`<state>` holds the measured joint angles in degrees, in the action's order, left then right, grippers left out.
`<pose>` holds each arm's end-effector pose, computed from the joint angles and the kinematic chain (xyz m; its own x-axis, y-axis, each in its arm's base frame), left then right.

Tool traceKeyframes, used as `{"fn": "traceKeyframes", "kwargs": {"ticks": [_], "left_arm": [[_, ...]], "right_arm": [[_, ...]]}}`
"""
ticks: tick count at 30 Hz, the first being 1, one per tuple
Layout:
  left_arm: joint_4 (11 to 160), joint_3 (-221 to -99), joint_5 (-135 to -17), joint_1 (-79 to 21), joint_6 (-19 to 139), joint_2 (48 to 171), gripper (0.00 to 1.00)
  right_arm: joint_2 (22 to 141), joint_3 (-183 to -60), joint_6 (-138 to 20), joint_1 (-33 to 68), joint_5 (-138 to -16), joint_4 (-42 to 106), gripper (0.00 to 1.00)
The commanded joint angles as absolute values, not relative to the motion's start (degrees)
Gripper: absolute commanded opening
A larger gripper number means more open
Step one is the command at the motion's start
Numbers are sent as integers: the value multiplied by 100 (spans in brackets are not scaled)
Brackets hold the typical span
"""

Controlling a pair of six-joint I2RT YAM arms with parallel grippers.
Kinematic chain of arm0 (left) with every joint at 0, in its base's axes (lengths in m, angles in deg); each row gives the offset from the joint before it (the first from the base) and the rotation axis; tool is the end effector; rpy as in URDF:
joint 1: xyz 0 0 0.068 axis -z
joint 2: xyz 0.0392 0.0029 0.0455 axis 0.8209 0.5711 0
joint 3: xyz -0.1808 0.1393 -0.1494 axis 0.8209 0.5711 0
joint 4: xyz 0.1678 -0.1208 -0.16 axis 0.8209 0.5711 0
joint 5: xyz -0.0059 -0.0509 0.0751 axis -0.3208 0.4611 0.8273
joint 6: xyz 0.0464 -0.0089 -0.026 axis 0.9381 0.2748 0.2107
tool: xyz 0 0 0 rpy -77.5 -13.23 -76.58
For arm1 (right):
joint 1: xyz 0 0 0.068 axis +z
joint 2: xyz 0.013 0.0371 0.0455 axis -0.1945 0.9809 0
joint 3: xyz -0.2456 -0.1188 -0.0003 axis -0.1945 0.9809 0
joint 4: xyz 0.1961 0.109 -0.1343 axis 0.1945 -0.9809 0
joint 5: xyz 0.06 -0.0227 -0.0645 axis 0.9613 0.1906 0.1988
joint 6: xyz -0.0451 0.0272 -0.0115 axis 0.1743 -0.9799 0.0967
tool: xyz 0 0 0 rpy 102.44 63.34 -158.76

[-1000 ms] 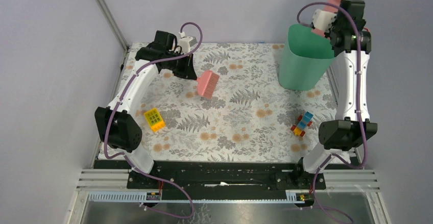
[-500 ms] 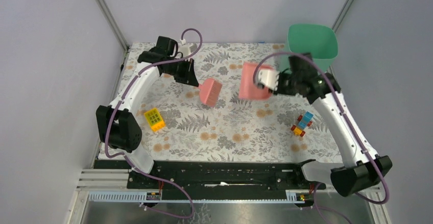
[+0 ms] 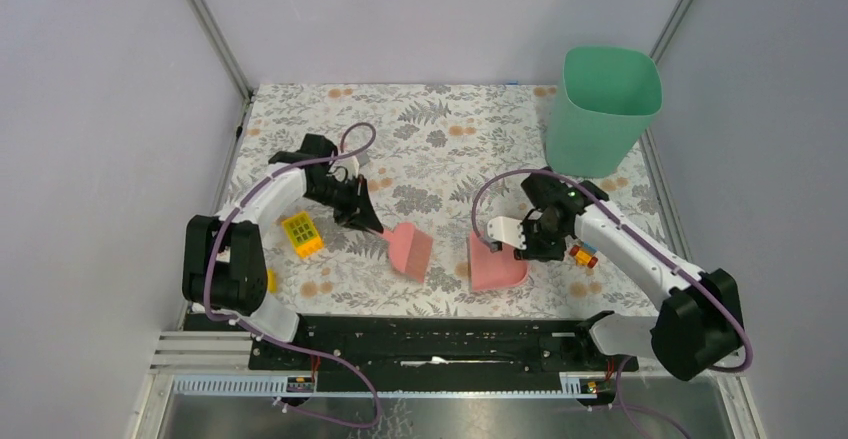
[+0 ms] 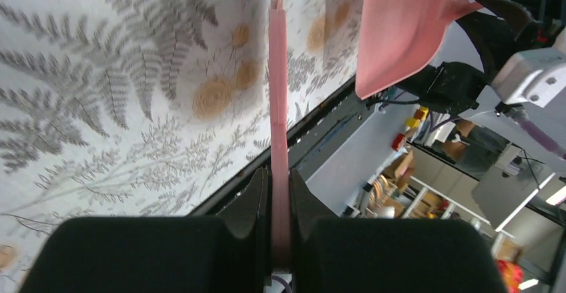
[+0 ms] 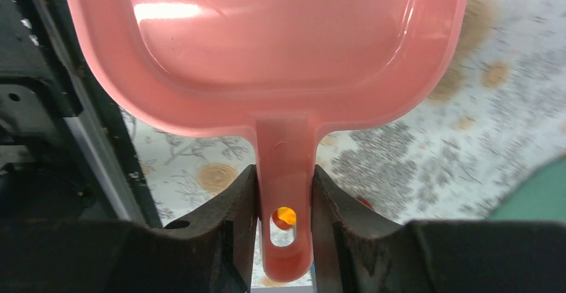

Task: Sweep away the paper scraps from the table

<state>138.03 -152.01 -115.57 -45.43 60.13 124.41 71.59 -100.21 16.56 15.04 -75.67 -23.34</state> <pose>0.2813 -0.0752 0.2308 -0.9949 0.0377 -0.0935 0.0953 0.6548 -0.7497 0.1946 0.1019 0.2437 0.1355 -0.9617 -0.2383 -0.9726 -0.0833 -0.2169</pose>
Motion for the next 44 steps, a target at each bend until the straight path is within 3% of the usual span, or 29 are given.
{"fn": "traceKeyframes", "kwargs": {"ticks": [1,3,7,10,11,12,14,17,18,26,32,37,44], "left_arm": [[13512,-14671,-11772,-4550,5608,12106,10],[13487,-14487,-11724,-4556,5582,12112,18],[13541,-14461,-11144,-4561,5668,12212,56],[13633,-14614,-10541,-4571,5755,12290,67],[13666,-14669,-10350,-4578,5796,12307,71],[13703,-14760,-10173,-4597,5846,12319,75],[13760,-14865,-9847,-4625,5942,12324,79],[13823,-15016,-9393,-4656,6098,12329,97],[13828,-15058,-9229,-4662,6166,12318,99],[13635,-15997,-8604,-4755,6592,12270,99],[13587,-17642,-8094,-4760,6998,12413,99],[13265,-18454,-8136,-4799,6645,12087,99],[13125,-18590,-8274,-4823,6615,12158,99]], "right_arm": [[7503,-9900,1038,1786,-7360,-2031,11],[7650,-9927,660,1864,-7321,-1807,25],[7751,-9968,-3,1977,-7243,-1444,53],[7684,-10044,-420,1979,-7145,-1372,73],[7640,-10062,-496,1977,-7142,-1371,92],[7597,-10084,-551,1983,-7161,-1388,98],[7525,-10150,-653,1979,-7265,-1411,99],[7494,-10430,-978,1971,-7499,-1403,99],[7501,-10537,-1138,1952,-7522,-1377,99],[8229,-12304,-3027,1608,-7307,-910,100],[8683,-14021,-3900,1598,-8389,-170,99],[9151,-15994,-4079,1600,-9084,-417,99],[8712,-15023,-4232,1599,-9580,47,99]]}}
